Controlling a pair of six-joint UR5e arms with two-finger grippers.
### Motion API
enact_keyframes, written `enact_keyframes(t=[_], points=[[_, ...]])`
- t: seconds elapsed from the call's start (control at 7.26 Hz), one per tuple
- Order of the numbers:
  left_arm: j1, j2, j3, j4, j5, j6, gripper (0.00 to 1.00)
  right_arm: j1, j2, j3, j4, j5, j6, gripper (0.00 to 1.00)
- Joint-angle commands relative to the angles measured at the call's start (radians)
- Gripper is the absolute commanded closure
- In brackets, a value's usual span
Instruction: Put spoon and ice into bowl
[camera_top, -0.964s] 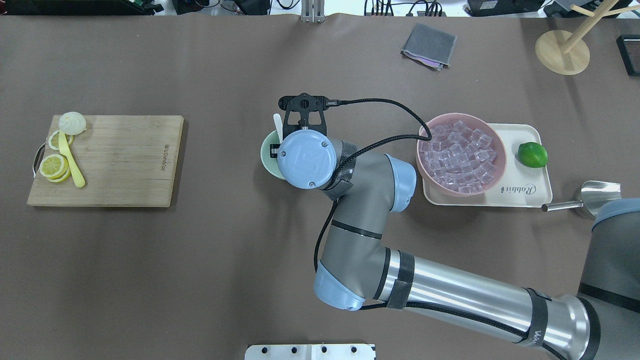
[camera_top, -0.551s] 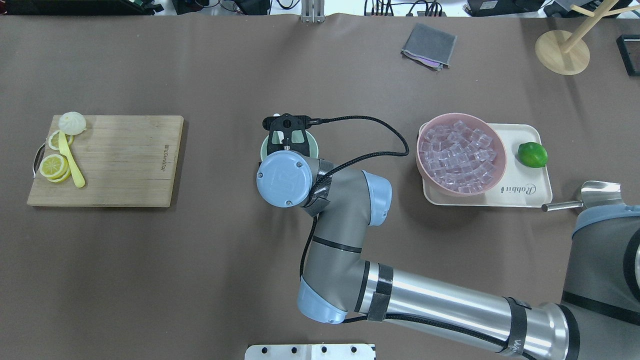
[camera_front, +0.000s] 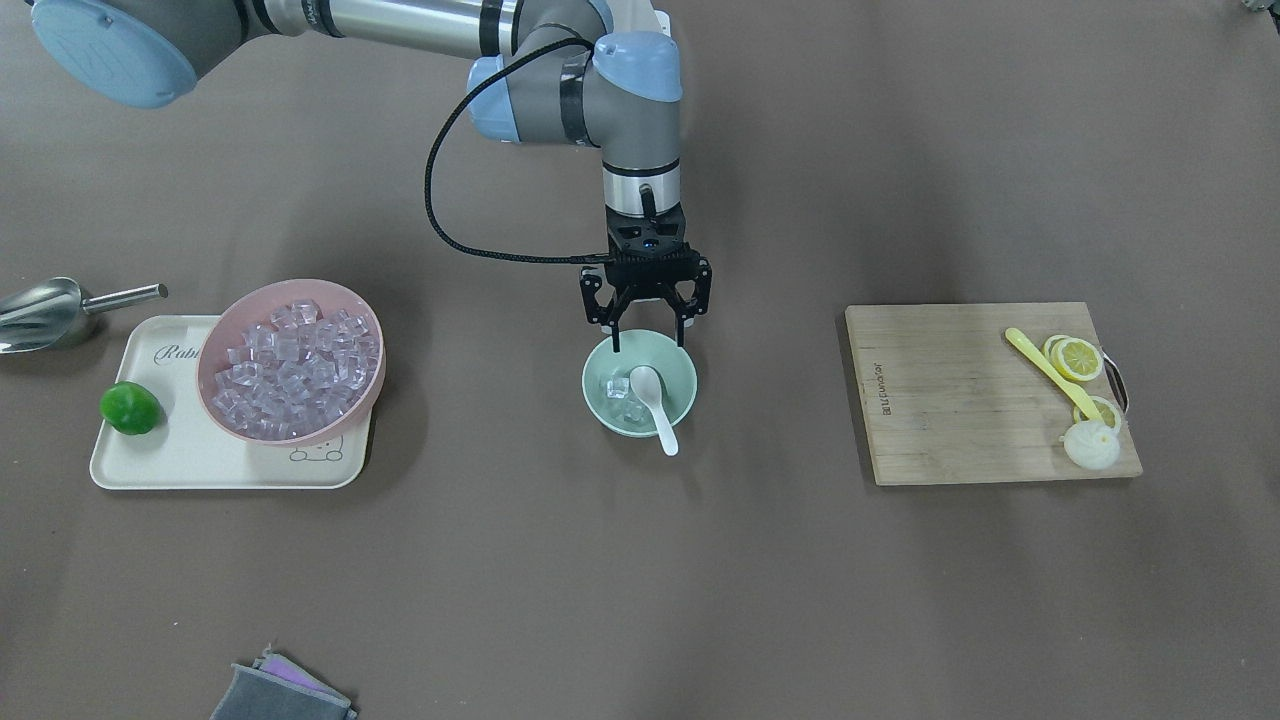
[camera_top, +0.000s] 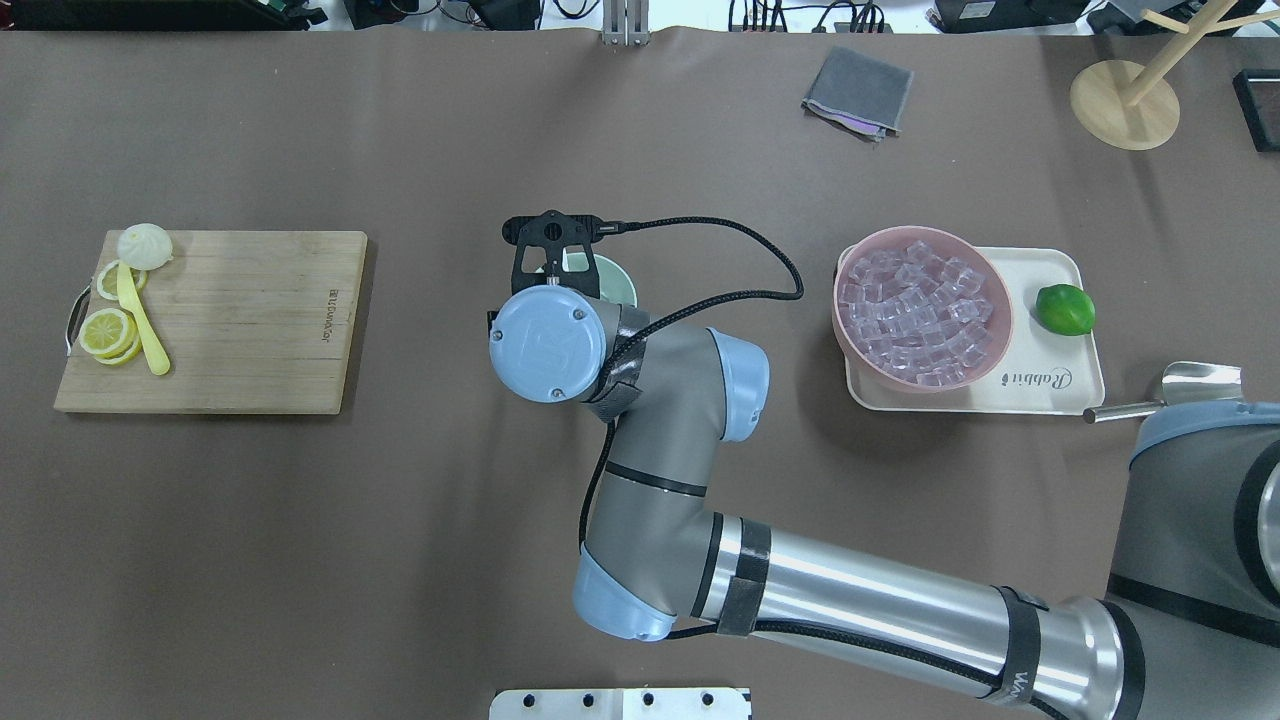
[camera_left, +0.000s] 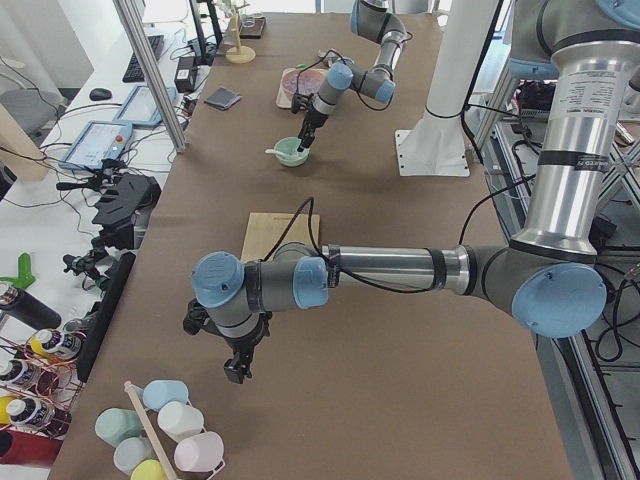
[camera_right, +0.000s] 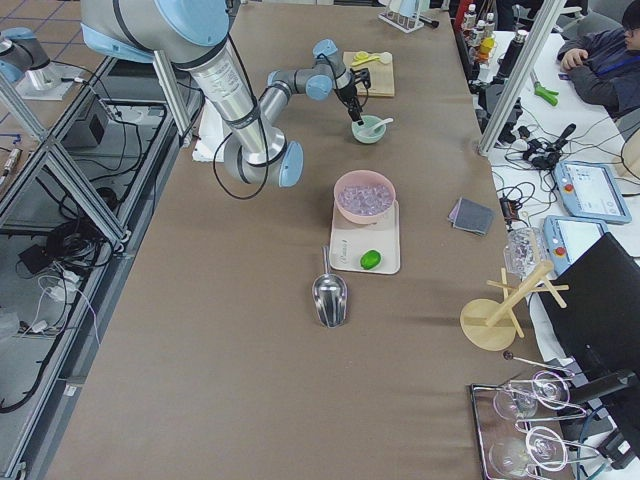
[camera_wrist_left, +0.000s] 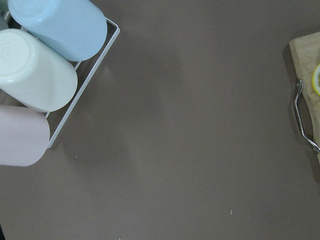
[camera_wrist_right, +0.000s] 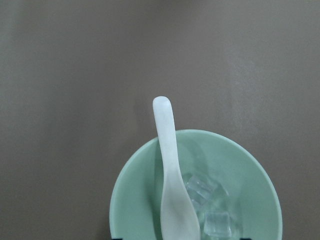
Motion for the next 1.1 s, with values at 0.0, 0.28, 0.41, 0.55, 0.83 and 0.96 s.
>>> enact_keyframes(t=[0.0, 0.28, 0.41, 0.55, 0.83, 0.96], points=[[0.000, 0.011, -0.008, 0.011, 0.009, 0.001, 0.02, 0.076, -0.002, 0.032, -0.005, 0.124, -0.001, 0.01], [-0.002, 0.083, -0.057, 0.009, 0.003, -0.012, 0.02, 0.213, -0.101, 0.123, -0.005, 0.275, -0.028, 0.01], [-0.002, 0.089, -0.089, 0.038, 0.002, -0.121, 0.02, 0.284, -0.183, 0.200, -0.007, 0.367, -0.109, 0.00], [0.001, 0.106, -0.134, 0.038, 0.000, -0.300, 0.02, 0.367, -0.274, 0.279, -0.007, 0.473, -0.166, 0.00], [0.003, 0.135, -0.192, 0.035, -0.002, -0.323, 0.02, 0.535, -0.432, 0.383, -0.033, 0.636, -0.366, 0.00], [0.003, 0.140, -0.197, 0.031, -0.002, -0.322, 0.02, 0.611, -0.503, 0.429, -0.112, 0.668, -0.513, 0.00]])
